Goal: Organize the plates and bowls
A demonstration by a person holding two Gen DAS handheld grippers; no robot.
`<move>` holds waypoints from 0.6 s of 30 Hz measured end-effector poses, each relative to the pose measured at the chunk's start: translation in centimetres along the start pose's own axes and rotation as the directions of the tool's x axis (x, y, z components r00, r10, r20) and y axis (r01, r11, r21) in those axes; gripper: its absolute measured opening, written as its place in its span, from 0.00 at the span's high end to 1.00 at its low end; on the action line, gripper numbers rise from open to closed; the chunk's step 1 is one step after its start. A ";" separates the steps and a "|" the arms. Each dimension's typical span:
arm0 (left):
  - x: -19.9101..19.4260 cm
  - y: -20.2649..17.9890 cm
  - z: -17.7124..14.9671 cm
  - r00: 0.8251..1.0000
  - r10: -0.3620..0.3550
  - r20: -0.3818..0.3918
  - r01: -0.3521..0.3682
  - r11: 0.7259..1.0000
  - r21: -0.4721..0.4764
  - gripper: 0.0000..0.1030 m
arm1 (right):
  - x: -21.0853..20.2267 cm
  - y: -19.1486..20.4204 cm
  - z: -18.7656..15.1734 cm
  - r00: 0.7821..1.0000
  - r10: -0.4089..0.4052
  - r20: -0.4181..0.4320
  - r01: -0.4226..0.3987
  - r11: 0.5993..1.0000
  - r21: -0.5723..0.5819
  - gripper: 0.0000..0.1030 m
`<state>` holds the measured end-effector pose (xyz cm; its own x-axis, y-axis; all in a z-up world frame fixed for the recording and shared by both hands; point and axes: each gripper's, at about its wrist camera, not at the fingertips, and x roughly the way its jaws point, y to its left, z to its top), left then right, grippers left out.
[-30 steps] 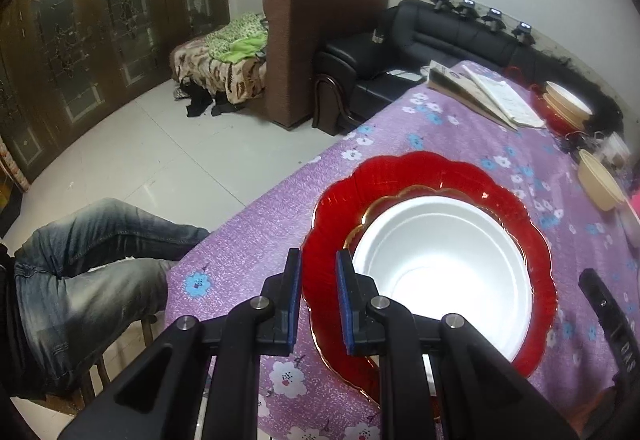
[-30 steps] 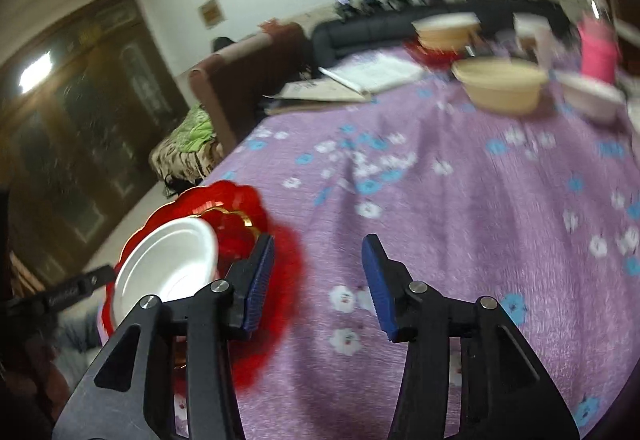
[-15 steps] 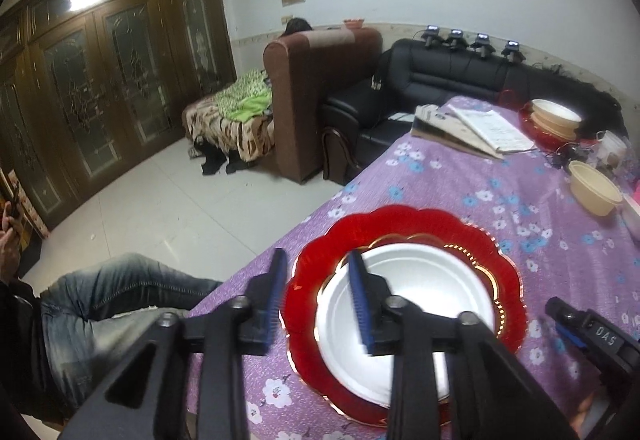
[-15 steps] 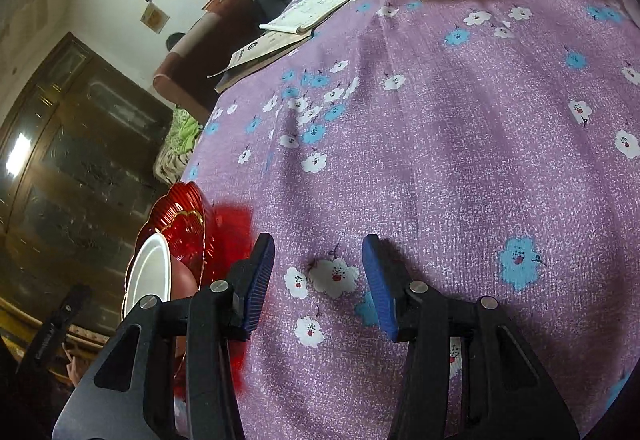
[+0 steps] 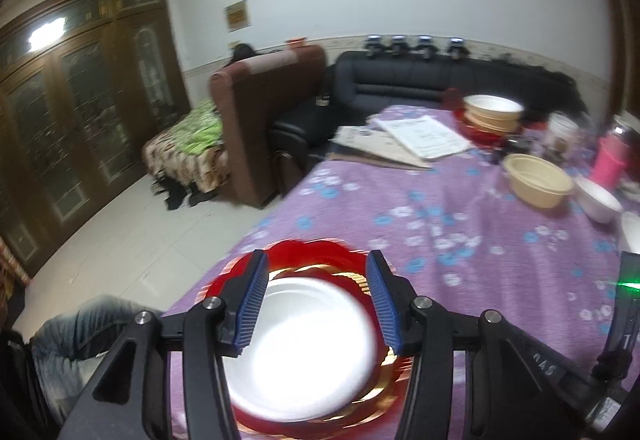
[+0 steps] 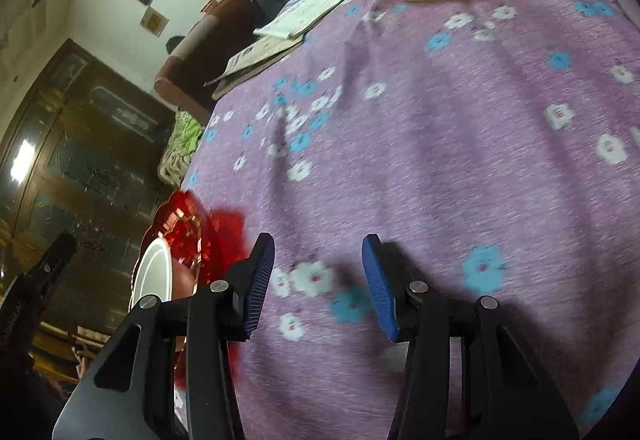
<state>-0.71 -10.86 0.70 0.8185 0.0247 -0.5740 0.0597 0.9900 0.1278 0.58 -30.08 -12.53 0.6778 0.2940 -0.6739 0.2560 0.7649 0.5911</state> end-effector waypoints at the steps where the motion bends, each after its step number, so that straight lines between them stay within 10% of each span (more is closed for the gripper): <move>1: 0.0 -0.8 0.1 1.000 -0.018 -0.003 0.018 1.000 0.011 0.47 | -0.5 -0.6 0.3 1.000 -0.007 0.009 0.007 1.000 0.006 0.55; 10: 4.4 -13.0 1.9 0.931 -0.303 -0.202 0.323 0.943 0.076 0.44 | -5.4 -8.1 3.7 0.990 -0.100 0.102 0.087 0.989 0.123 0.55; 18: 7.7 -19.2 2.8 0.855 -0.399 -0.331 0.415 0.909 -0.023 0.44 | -12.3 -13.8 7.6 0.952 -0.189 0.242 0.148 0.972 0.181 0.56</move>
<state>6.05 -30.04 -3.91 0.4869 -0.3276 -0.8097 0.3808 0.9139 -0.1408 -6.06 -48.59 -8.99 0.7632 -0.0036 -0.6462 0.4736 0.6834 0.5556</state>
